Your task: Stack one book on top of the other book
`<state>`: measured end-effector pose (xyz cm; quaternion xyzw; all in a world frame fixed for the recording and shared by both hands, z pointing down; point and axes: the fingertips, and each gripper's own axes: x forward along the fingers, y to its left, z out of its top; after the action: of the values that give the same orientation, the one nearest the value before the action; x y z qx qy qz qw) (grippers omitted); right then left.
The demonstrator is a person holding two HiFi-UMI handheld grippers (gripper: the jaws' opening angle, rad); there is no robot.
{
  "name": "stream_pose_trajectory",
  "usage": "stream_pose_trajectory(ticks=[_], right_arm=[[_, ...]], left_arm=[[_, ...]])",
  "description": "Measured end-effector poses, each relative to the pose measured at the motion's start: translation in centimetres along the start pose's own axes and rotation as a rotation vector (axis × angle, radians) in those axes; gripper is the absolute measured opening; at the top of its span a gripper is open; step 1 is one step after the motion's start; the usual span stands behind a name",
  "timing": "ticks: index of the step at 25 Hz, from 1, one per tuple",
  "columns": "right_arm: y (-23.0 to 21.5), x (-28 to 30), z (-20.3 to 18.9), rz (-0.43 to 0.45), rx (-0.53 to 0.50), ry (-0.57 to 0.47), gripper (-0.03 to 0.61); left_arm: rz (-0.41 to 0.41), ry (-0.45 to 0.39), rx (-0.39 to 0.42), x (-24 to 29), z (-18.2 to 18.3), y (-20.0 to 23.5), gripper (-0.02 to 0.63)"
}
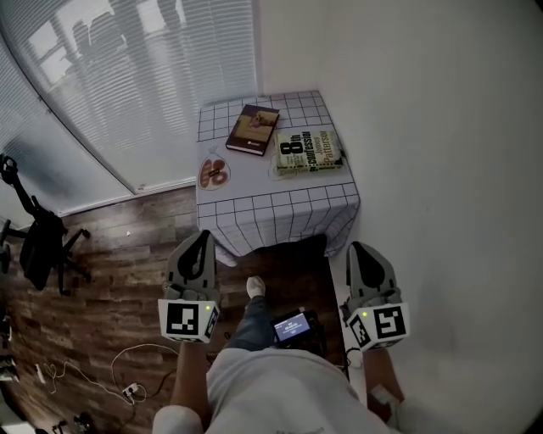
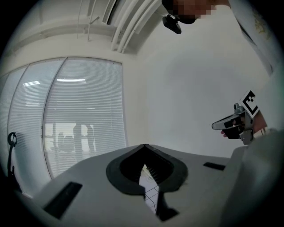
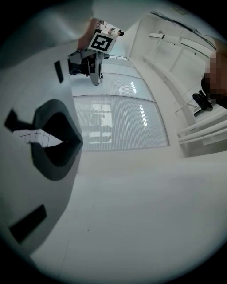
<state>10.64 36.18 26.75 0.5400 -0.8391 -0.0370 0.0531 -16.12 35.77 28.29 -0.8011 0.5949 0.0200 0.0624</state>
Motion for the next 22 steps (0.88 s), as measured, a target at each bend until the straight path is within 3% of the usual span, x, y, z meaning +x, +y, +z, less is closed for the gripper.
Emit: stream_pose_trajectory(ticks=[13, 22], right_arm=[[-4.5, 12.0, -1.8, -0.108, 0.039, 0.125, 0.008], [-5.8, 19.8, -2.9, -0.177, 0.071, 0.175, 0.008]], left_arm=[[-0.147, -0.017, -0.03, 15.3, -2.1, 3.8, 0.008], [-0.181, -0.006, -0.043, 23.3, -3.5, 9.3, 0.008]])
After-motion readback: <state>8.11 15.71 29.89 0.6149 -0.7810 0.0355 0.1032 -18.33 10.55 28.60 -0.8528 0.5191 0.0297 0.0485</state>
